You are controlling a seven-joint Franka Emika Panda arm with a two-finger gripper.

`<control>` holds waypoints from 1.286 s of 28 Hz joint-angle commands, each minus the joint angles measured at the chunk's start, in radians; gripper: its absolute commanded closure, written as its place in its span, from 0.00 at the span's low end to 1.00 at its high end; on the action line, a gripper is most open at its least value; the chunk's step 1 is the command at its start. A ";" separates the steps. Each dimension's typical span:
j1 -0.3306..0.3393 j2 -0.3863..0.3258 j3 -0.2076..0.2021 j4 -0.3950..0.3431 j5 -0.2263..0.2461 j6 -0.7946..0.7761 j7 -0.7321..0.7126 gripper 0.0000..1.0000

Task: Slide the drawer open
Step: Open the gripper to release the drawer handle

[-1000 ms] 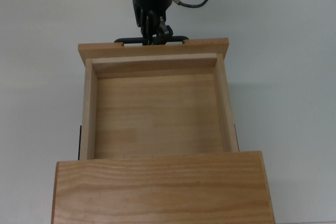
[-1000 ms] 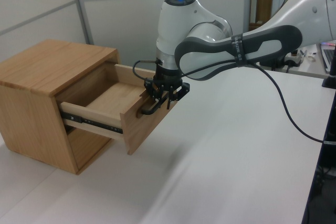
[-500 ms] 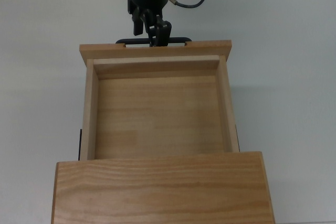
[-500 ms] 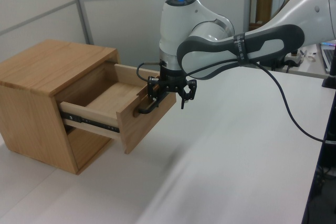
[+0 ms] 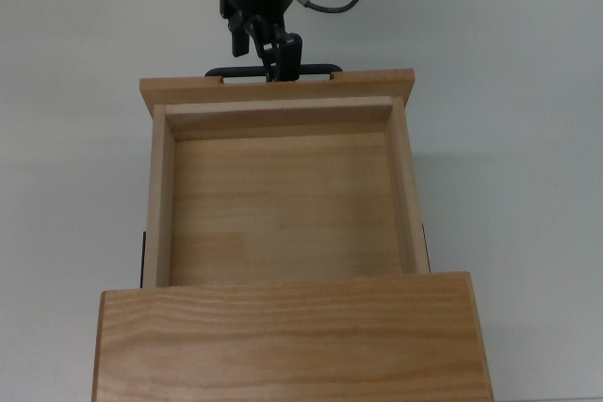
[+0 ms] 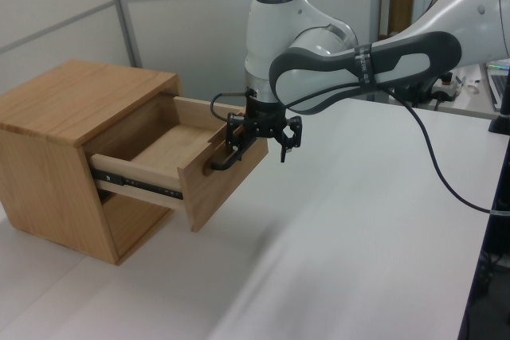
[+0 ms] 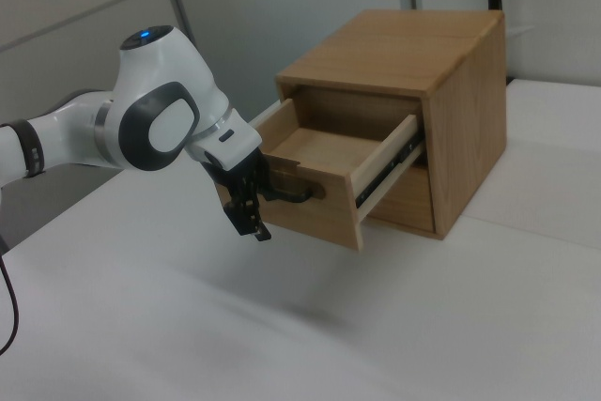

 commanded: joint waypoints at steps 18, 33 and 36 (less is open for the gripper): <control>0.014 -0.027 0.005 0.040 0.083 0.037 -0.029 0.00; 0.016 -0.021 0.007 0.058 0.097 0.053 0.109 0.00; 0.016 -0.020 0.007 0.070 0.097 0.053 0.110 0.00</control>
